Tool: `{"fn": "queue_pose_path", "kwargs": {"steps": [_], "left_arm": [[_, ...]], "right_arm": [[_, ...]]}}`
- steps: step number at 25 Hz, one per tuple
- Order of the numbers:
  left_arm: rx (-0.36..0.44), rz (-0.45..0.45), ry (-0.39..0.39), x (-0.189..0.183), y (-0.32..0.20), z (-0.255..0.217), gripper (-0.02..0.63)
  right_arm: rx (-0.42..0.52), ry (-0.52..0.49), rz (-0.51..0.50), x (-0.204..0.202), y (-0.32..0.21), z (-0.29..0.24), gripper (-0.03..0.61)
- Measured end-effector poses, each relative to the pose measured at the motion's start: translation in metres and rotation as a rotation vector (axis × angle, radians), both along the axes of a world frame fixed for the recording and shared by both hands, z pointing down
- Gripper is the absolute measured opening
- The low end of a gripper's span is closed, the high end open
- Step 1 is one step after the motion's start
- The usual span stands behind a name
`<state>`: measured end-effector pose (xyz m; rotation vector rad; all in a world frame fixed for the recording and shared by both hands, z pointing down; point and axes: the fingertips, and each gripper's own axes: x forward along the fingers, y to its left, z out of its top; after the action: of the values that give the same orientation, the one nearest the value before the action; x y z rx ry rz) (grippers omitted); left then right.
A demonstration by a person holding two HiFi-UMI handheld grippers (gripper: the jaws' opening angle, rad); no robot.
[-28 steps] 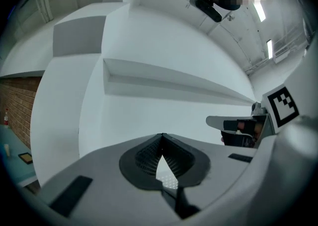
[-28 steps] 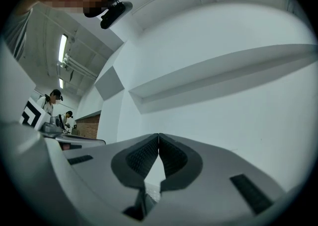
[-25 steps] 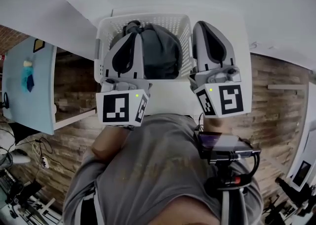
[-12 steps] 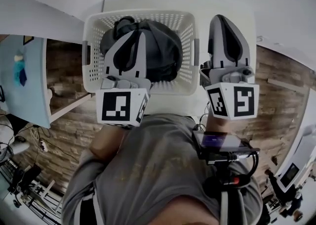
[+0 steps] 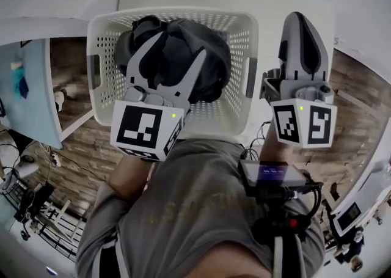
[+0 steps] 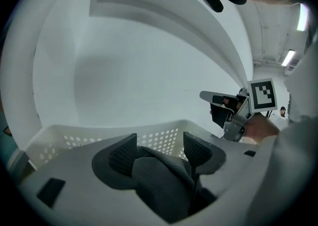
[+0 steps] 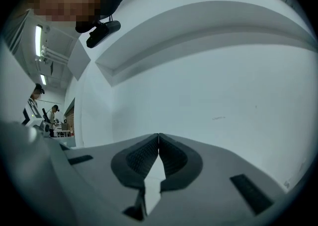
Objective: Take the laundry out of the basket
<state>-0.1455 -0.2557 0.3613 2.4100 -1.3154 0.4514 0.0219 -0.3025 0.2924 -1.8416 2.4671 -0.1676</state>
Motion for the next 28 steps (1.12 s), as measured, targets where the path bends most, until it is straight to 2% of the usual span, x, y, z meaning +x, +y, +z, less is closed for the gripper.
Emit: {"fn": "queue_pose_path", "kwargs": {"steps": [3,6,8,11,15,19,21,24,28], "left_arm": [[-0.04,0.009,-0.055,0.002,-0.006,0.015,0.335],[-0.112,0.026,-0.1,0.002,-0.007,0.039,0.365],[-0.151,0.036,-0.133,0.001,-0.007,0.053,0.368],[-0.167,0.035,-0.213,-0.003,-0.004,0.064,0.368],[-0.17,0.031,-0.236,-0.007,0.008,0.055,0.365],[-0.18,0.025,-0.249,-0.006,-0.007,0.067,0.301],[-0.178,0.016,-0.256,-0.007,-0.012,0.073,0.212],[-0.175,0.007,-0.259,-0.008,-0.013,0.072,0.13],[-0.18,0.012,-0.23,-0.008,-0.012,0.066,0.069]], "right_arm": [[-0.026,-0.013,-0.014,-0.001,-0.011,0.014,0.008],[-0.047,-0.03,-0.027,-0.001,-0.022,0.026,0.008],[-0.058,-0.042,-0.029,0.001,-0.03,0.033,0.008],[-0.074,-0.059,-0.03,0.003,-0.035,0.043,0.008],[-0.095,-0.093,-0.052,-0.004,-0.029,0.046,0.008],[-0.108,-0.124,-0.06,-0.002,-0.049,0.062,0.008],[-0.11,-0.116,-0.062,0.0,-0.055,0.069,0.008],[-0.109,-0.118,-0.065,0.0,-0.053,0.068,0.008],[-0.098,-0.122,-0.069,0.002,-0.049,0.059,0.008]]}}
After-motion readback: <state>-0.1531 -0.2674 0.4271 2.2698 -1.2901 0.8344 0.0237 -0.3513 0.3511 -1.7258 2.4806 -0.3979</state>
